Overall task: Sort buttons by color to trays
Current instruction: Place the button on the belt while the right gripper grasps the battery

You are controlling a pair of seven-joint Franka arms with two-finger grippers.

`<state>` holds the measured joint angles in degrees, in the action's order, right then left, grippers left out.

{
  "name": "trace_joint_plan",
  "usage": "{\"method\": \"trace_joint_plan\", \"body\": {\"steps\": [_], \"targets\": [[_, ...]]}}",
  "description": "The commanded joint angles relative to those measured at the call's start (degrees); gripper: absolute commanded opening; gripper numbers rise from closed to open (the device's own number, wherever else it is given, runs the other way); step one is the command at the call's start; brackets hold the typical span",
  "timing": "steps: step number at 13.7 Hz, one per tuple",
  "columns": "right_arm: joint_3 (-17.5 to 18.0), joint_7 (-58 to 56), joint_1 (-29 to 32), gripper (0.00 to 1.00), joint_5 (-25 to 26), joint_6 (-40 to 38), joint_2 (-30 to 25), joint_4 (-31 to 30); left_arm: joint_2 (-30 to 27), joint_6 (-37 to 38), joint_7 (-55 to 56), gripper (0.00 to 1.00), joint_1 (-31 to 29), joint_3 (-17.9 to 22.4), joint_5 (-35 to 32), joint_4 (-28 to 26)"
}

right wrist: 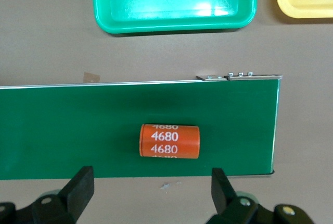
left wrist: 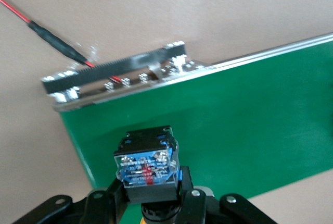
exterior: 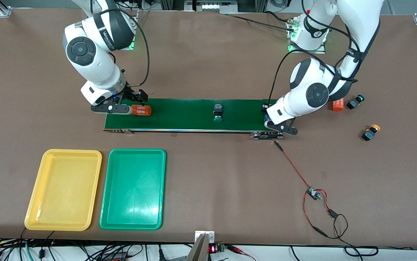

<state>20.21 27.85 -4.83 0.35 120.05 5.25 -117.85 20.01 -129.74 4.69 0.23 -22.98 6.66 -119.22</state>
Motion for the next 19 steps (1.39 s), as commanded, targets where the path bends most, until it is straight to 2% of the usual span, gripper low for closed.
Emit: {"method": "trace_joint_plan", "body": {"steps": [1, 3, 5, 10, 11, 13, 16, 19], "targets": [[0.18, 3.94, -0.18, 1.0, 1.05, -0.43, 0.55, 1.14, 0.73, -0.69, -0.12, 0.0, 0.47, 0.57, -2.97, 1.01], [0.26, 8.08, -0.62, 1.0, 0.7, 0.18, 0.99, 1.31, 0.82, -0.69, -0.12, 0.0, 0.56, 0.57, -3.05, 1.01], [0.26, 8.44, -2.46, 1.0, 0.96, 0.45, 2.65, 3.32, 1.43, -0.78, -0.12, 0.01, 0.99, 0.66, -3.05, 0.92], [0.18, 7.65, -2.65, 1.0, 2.72, 0.1, 3.1, 3.6, 2.31, -0.69, -0.12, 0.02, 1.88, 0.66, -3.14, 0.39], [0.18, 7.65, -2.65, 1.0, 2.72, 0.1, 3.1, 3.6, 2.31, -0.69, -0.38, 0.11, 1.88, 0.66, -3.14, 0.48], [0.18, 7.57, -2.47, 1.0, 2.81, 0.01, 3.1, 3.68, 1.96, -0.69, -0.82, 1.0, 1.88, 0.66, -3.23, 0.92], [0.18, 7.65, -2.65, 1.0, 2.81, 0.01, 3.1, 3.68, -1.1, 0.36, -1.26, 1.0, 1.53, 1.01, -4.11, 2.14], [0.18, 7.57, -2.56, 1.0, 3.16, -0.07, 3.97, 4.73, -4.88, 3.17, -1.61, 1.0, -1.36, 1.88, -4.2, 3.81]]}}
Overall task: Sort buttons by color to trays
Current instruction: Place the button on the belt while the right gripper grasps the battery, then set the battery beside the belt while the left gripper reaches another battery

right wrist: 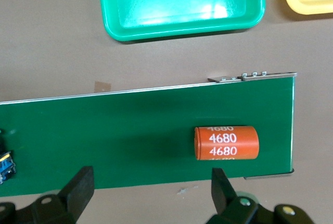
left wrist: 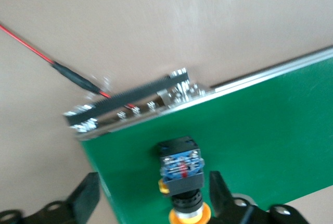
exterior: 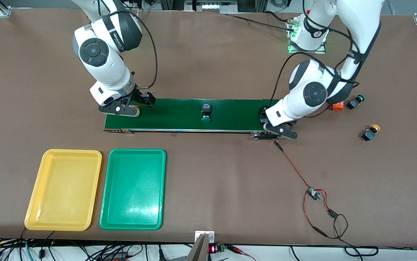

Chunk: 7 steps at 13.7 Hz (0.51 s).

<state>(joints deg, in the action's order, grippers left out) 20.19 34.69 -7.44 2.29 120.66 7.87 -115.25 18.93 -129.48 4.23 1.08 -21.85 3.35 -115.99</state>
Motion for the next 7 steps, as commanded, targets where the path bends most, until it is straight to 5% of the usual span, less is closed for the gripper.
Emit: {"method": "trace_joint_plan", "body": {"steps": [1, 7], "targets": [[0.2, 0.73, 0.32, 1.0, 1.57, -1.38, 1.79, 3.09, -4.33, 4.39, -1.07, 1.0, -4.4, 0.76, -0.8, 0.93], [0.2, 0.81, -0.11, 1.0, 2.36, -2.71, 2.93, 3.81, -4.6, 8.79, -1.24, 1.0, -18.9, 0.93, -0.97, 0.32]]}}
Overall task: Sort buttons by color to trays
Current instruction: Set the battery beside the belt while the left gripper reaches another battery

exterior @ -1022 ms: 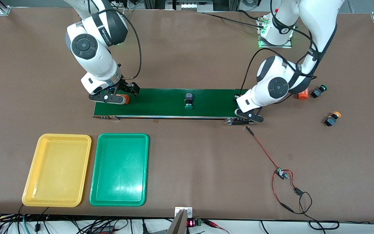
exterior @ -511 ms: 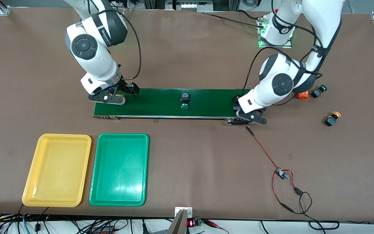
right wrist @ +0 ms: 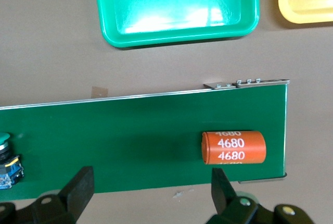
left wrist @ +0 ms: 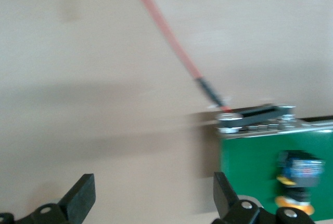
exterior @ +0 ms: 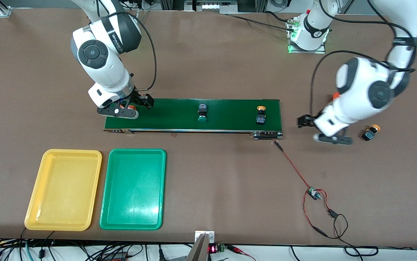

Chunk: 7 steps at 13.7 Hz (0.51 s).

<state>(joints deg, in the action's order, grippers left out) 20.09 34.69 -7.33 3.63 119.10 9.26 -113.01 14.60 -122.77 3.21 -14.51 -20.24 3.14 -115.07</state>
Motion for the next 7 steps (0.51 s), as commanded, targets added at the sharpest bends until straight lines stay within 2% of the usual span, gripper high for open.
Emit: {"method": "trace_joint_plan", "body": {"steps": [1, 4, 7], "targets": [[0.3, 1.43, -0.75, 1.0, 0.68, -0.81, 2.16, 1.74, -0.1, 3.31, -0.22, 1.0, -4.99, -0.67, -0.77, -0.76], [0.3, 5.11, -4.35, 1.0, 0.23, -0.63, 5.58, 4.98, -0.1, 5.25, -3.53, 1.0, -9.21, -0.67, -0.86, -2.34], [0.3, 6.53, -5.68, 1.0, 0.67, 0.16, 8.57, 6.4, -0.98, 5.35, -7.95, 1.0, -11.59, -0.59, -0.95, -6.2]]}}
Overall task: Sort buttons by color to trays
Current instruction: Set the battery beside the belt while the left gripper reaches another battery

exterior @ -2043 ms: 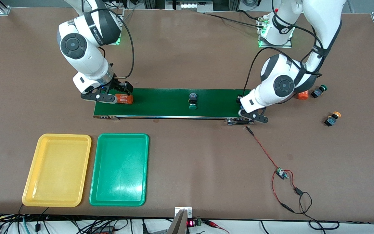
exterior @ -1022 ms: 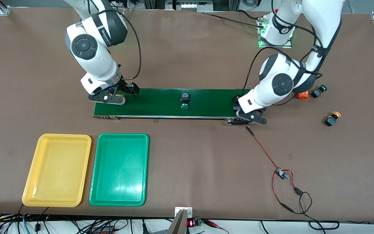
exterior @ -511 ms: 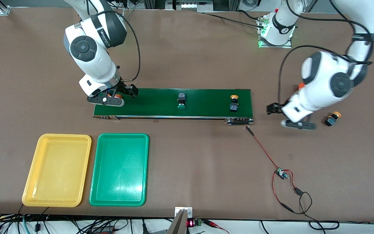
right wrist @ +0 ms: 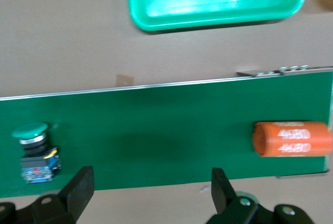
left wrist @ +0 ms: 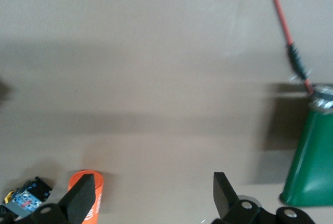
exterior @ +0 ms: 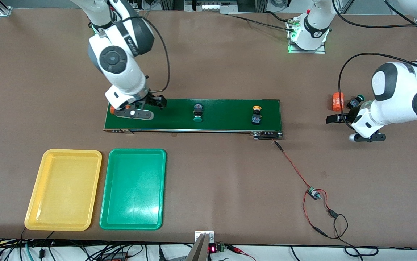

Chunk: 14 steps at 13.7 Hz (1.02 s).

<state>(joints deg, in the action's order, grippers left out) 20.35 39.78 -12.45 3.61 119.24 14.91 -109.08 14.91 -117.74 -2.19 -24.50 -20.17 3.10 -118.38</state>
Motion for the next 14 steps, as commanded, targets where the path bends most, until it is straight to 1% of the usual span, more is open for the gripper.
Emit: {"method": "trace_joint_plan", "body": {"steps": [1, 2, 4, 6, 7, 10, 14], "targets": [[0.04, 1.27, -0.73, 1.0, 0.61, 1.07, 3.46, 2.47, -1.63, 0.31, -3.16, 1.0, -1.95, -0.66, -1.77, -4.47], [0.04, 1.44, -1.78, 1.0, 0.61, 1.69, 4.59, 2.47, -1.98, 0.31, -3.69, 1.0, -2.13, -0.75, -3.87, -5.7], [0.04, 1.53, -3.1, 1.0, 0.52, 3.88, 6.35, 2.47, -2.69, 0.05, -3.87, 1.0, -3.71, -0.75, -5.72, -7.56], [0.04, 1.88, -4.5, 1.0, 0.35, 5.29, 7.33, 2.47, -2.69, -0.3, -7.1, 1.0, -5.2, -0.75, -6.7, -8.35], [0.04, 2.67, -4.86, 1.0, 0.52, 5.99, 7.59, 2.3, -2.43, -0.39, -8.17, 1.0, -6.95, -0.75, -6.7, -8.53], [-0.05, 4.26, -5.83, 1.0, 1.22, 8.01, 8.03, 1.86, -1.99, -0.91, -9.41, 1.0, -7.84, -0.75, -9.06, -10.28], [-0.05, 6.54, -6.79, 1.0, 1.31, 10.21, 8.12, 1.24, -1.9, -7.58, -9.41, 1.0, -9.34, -0.75, -9.34, -16.69]]}}
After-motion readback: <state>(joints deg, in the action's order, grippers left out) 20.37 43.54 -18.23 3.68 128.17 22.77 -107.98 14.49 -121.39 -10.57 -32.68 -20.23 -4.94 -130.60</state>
